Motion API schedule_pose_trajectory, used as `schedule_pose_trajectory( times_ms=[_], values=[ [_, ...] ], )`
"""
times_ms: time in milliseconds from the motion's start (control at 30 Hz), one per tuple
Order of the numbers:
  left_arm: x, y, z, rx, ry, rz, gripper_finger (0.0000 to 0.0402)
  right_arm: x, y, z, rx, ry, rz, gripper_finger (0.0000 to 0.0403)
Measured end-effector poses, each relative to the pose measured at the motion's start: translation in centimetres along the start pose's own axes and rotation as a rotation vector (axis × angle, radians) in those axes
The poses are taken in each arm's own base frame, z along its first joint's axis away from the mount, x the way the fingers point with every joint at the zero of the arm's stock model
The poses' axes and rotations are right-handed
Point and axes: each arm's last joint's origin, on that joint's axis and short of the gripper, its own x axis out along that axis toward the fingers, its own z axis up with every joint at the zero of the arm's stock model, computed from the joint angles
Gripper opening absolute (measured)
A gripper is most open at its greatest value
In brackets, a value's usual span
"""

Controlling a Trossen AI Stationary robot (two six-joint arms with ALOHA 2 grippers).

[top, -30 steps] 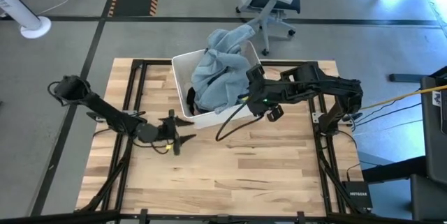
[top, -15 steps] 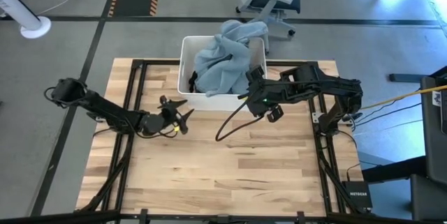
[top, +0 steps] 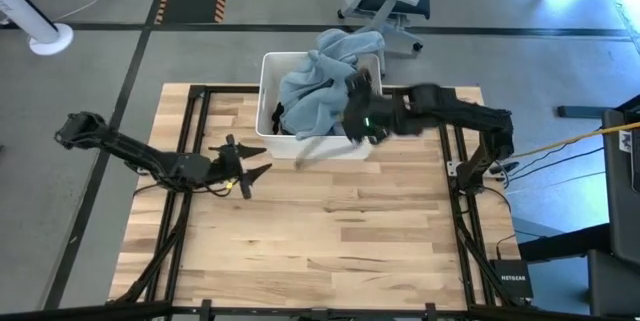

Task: Sort clothes
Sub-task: Adjust the blue jeans in the white laundry bin

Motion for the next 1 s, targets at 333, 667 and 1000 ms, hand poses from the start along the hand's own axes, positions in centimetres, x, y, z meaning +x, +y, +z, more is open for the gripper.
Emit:
schedule_pose_trajectory(
  times_ms=[333, 667, 1000],
  values=[
    [-0.3, 0.4, -1.2, -0.009, 0.118, 0.019, 0.0233, 12.7, -4.1, -3.6, 0.175, -0.109, -0.142, 0.0214],
    [-0.6, 0.8, -2.6, -0.003, 0.179, 0.034, 0.0233, 24.2, 2.6, -6.5, 0.221, -0.046, 0.214, 0.0214],
    [-0.6, 0.9, -2.9, -0.021, 0.170, 0.038, 0.0233, 18.7, 0.2, -4.3, 0.151, 0.036, 0.110, 0.0214]
  ],
)
